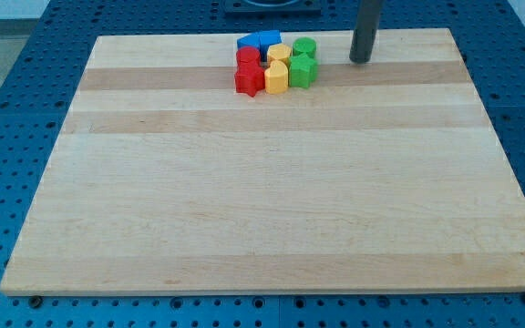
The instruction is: Move the blue cube left a bit
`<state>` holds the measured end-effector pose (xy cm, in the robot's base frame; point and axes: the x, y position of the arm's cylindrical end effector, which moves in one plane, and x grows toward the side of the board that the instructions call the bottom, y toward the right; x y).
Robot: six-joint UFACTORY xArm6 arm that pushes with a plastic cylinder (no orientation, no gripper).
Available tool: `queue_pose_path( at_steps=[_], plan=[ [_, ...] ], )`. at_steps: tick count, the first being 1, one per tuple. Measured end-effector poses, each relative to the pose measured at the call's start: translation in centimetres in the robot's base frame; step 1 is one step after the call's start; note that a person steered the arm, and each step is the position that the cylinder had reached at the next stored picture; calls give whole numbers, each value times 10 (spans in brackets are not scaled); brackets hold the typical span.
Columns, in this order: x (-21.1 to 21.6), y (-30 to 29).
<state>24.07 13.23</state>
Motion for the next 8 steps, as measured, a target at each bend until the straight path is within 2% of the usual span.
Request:
queue_pose_path(
  at_steps=[1,3,5,8],
  plan=[
    [-43,-34],
    [-45,-149],
    [-49,-154],
    [-47,-110]
  ],
)
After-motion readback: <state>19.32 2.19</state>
